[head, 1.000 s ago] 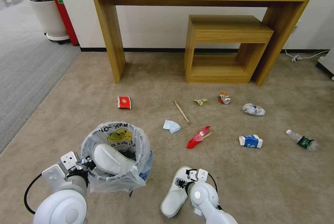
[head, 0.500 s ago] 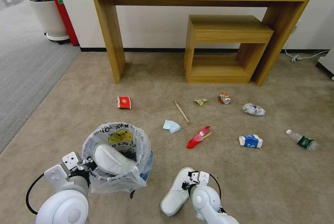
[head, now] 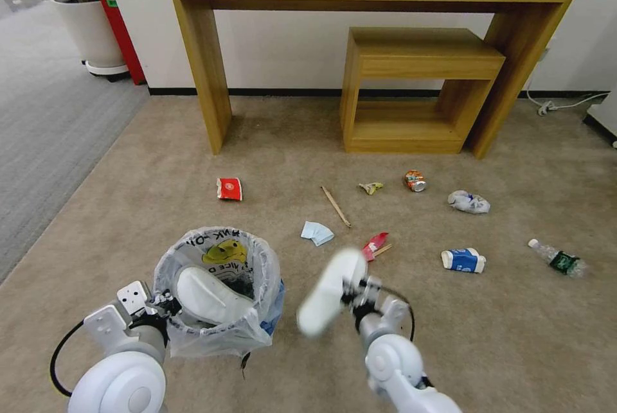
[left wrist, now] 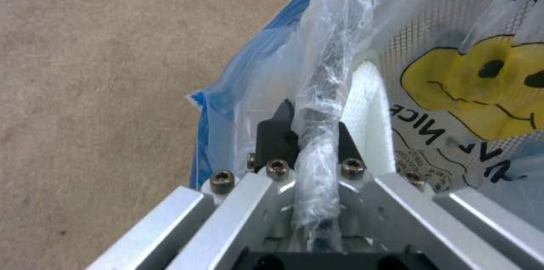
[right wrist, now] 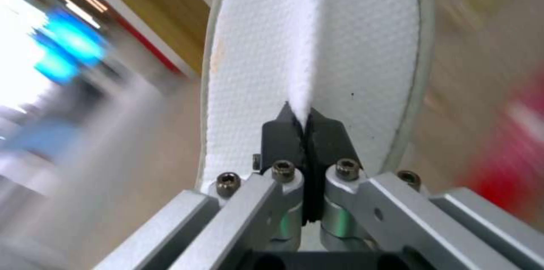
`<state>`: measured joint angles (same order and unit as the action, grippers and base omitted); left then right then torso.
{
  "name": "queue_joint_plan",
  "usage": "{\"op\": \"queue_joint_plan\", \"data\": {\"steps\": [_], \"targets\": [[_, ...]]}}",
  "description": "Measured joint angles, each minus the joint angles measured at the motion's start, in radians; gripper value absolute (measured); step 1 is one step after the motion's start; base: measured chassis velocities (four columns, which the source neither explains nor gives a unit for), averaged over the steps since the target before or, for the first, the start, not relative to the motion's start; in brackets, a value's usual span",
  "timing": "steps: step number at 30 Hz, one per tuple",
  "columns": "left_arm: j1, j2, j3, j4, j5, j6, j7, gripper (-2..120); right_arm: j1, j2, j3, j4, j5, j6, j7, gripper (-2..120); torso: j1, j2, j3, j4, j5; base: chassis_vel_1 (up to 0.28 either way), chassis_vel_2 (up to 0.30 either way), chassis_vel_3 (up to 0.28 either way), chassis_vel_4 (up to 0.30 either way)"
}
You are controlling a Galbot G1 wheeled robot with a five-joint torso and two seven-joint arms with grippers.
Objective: Pick up the trash bin and place the garbage on the floor into it.
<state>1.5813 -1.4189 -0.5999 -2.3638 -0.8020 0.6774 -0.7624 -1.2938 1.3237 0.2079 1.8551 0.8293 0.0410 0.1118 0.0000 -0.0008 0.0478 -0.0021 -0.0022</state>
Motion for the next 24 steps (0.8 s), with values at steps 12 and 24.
{"op": "queue_joint_plan", "data": {"steps": [12,24], "targets": [[0.018,-0.015,0.066,-0.005,0.027,-0.002,0.004,1,-0.024,-0.030,0.015,0.170,0.192,0.179,-0.531,0,0.000,0.000,0.000,0.0000,0.0002,0.000,0.000,0.000,0.000],[0.033,-0.033,0.127,-0.040,0.021,0.005,0.003,1,0.119,-0.010,-0.074,-0.030,-0.001,0.173,-0.874,0,0.000,0.000,0.000,0.0000,0.0002,0.000,0.000,0.000,0.000]]}}
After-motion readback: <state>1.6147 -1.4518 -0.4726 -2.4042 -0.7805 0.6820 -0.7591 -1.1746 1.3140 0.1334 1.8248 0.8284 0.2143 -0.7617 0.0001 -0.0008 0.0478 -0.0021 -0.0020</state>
